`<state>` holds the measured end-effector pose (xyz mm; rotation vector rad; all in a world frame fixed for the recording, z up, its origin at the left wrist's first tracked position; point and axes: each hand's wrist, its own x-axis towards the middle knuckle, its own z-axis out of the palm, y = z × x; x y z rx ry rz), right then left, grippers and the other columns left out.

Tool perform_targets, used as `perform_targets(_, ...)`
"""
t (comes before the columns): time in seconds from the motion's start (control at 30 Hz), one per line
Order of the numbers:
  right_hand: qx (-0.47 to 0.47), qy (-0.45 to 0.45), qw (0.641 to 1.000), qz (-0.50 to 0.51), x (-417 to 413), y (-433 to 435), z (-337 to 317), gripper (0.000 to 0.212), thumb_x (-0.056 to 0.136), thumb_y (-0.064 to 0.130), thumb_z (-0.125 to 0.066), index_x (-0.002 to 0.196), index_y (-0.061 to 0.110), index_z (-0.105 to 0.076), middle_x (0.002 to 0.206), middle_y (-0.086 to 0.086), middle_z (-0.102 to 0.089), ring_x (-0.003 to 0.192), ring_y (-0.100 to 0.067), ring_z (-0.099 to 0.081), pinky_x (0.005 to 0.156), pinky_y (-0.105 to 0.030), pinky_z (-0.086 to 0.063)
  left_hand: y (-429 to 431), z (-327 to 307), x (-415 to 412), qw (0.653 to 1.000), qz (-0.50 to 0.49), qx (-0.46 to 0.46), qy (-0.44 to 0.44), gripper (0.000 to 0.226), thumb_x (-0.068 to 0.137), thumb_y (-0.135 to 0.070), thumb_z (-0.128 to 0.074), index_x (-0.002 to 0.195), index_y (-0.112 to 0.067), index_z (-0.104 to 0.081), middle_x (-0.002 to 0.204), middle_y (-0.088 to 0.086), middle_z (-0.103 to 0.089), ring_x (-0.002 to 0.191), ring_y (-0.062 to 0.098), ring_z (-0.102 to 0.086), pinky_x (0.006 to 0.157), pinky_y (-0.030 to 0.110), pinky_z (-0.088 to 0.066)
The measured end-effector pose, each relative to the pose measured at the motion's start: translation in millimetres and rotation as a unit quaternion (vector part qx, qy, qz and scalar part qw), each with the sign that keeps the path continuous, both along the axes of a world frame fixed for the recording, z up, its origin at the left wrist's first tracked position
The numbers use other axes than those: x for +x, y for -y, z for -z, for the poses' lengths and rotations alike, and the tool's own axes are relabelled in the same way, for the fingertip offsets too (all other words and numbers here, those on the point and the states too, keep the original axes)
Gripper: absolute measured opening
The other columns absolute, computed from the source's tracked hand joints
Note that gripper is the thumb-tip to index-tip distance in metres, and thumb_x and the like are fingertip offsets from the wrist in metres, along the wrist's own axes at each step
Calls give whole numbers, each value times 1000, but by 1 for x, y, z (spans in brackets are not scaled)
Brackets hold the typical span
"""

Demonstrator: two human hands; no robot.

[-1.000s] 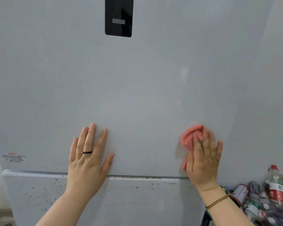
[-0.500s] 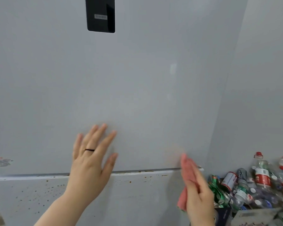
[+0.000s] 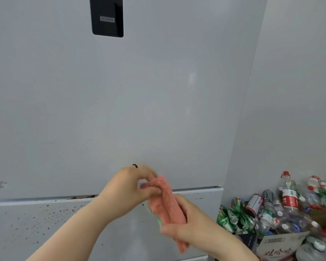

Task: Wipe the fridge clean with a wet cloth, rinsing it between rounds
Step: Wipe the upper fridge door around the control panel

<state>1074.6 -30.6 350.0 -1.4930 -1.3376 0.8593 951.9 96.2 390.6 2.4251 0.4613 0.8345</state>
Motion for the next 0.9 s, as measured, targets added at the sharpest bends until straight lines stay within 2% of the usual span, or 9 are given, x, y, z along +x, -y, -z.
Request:
perform_targets(0.07, 63, 77, 990, 101, -1, -1, -1, 32, 65, 22, -63, 91, 39, -57, 82, 18, -63, 74, 6, -57, 66, -7, -43, 2, -7, -2, 998, 0, -70, 2, 17, 74, -19, -72, 62, -25, -61, 59, -14, -64, 56, 0, -57, 60, 13, -45)
perform_targets(0.17, 127, 112, 969, 181, 6, 1, -5, 31, 79, 17, -56, 91, 45, -49, 93, 19, -61, 85, 7, -56, 71, -2, -40, 6, -7, -4, 993, -21, -113, 19, 17, 77, -12, -69, 64, -20, -60, 45, -12, -57, 42, 2, -51, 46, 13, -41)
perform_targets(0.4, 148, 296, 880, 340, 16, -11, -14, 11, 81, 14, -63, 89, 19, -68, 72, 23, -46, 83, -12, -45, 78, -25, -31, 14, 7, 1, 978, -76, -170, 94, 20, 79, -12, -67, 63, -20, -57, 47, -6, -53, 38, 3, -44, 43, 14, -39)
perform_targets(0.5, 141, 271, 897, 321, 6, -18, -14, 32, 77, 29, -59, 109, 25, -61, 89, 25, -50, 87, -7, -48, 86, -27, -39, 15, 5, 1, 983, -72, -134, 105, 20, 78, -14, -68, 65, -26, -59, 55, -4, -59, 48, 6, -47, 52, 21, -41)
perform_targets(0.57, 105, 266, 918, 275, 4, -21, -15, 15, 82, 25, -61, 92, 37, -63, 85, 23, -58, 77, 8, -52, 76, -16, -41, 13, 2, -2, 985, -77, -117, 104, 21, 76, -15, -69, 64, -29, -59, 55, -7, -62, 52, 7, -51, 57, 24, -45)
perform_targets(0.67, 109, 223, 923, 294, 4, -24, -11, 25, 84, 18, -59, 70, 39, -56, 75, 16, -60, 58, 5, -49, 56, -15, -32, 11, 2, -6, 986, -80, -105, 99, 21, 76, -21, -71, 65, -33, -58, 54, -11, -62, 53, 4, -53, 59, 26, -46)
perform_targets(0.73, 143, 235, 884, 377, 2, -25, -13, 20, 86, 13, -57, 78, 30, -62, 83, 12, -60, 65, -2, -51, 60, -22, -33, 14, 4, -8, 990, -81, -84, 81, 18, 76, -30, -69, 69, -39, -55, 61, -23, -62, 56, 1, -54, 61, 24, -45)
perform_targets(0.83, 275, 333, 735, 523, 11, -23, -18, 17, 80, 4, -54, 80, 15, -67, 85, -1, -66, 69, -15, -58, 56, -18, -34, 13, 4, -14, 988, -101, -73, 88, 21, 81, -29, -64, 80, -44, -49, 82, -39, -54, 70, -2, -53, 61, 18, -40)
perform_targets(0.9, 348, 352, 674, 548, 23, -25, -21, 20, 77, 8, -47, 78, 9, -67, 85, -8, -67, 68, -16, -59, 53, -10, -33, 9, 4, -21, 986, -119, -61, 102, 23, 82, -27, -61, 82, -46, -48, 88, -31, -57, 78, -4, -52, 63, 18, -40)
